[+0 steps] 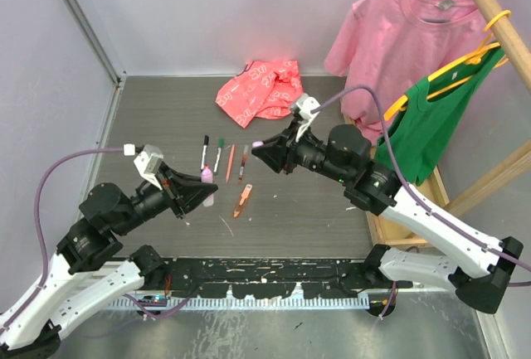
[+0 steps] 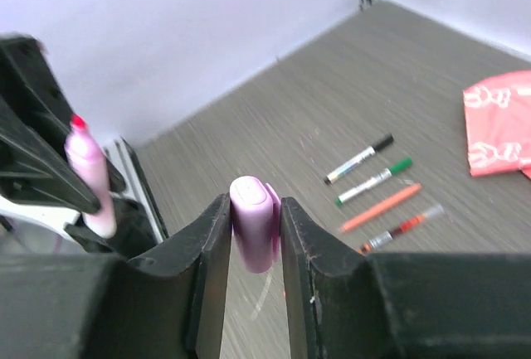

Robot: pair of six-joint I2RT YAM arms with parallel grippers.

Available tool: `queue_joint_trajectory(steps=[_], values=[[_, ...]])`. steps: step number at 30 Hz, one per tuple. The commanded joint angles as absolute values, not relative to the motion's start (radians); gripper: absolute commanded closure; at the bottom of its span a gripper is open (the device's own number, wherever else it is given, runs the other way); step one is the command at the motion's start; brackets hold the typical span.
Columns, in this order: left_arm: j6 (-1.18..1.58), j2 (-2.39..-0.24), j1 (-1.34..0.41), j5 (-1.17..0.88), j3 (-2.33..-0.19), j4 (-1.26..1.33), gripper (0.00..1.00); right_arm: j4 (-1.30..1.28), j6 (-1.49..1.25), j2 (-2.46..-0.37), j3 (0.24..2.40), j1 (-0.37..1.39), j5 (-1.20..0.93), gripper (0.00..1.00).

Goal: Insert the pens into the pen caps
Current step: Insert the pen cap onto the pen.

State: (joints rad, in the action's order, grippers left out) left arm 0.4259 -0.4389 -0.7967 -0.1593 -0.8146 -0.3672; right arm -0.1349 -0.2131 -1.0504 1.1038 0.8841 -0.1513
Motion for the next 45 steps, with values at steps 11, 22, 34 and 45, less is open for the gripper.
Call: queue_joint_trajectory(steps=[11, 22, 34, 45], values=[[0.436, -0.52, -0.796, -0.371, -0.835, -0.11, 1.0, 0.435, -0.464, -0.949, 0.966, 0.887, -0.231, 1.0], [0.457, -0.604, -0.797, -0.483, -0.842, 0.031, 1.0, 0.599, -0.544, -1.022, 1.003, 0.886, -0.342, 1.0], [0.463, -0.656, -0.798, -0.513, -0.855, 0.085, 1.0, 0.591, -0.554, -1.052, 1.039, 0.888, -0.401, 1.0], [0.46, -0.67, -0.796, -0.512, -0.858, 0.1, 1.0, 0.557, -0.569, -1.062, 1.049, 0.894, -0.422, 1.0]])
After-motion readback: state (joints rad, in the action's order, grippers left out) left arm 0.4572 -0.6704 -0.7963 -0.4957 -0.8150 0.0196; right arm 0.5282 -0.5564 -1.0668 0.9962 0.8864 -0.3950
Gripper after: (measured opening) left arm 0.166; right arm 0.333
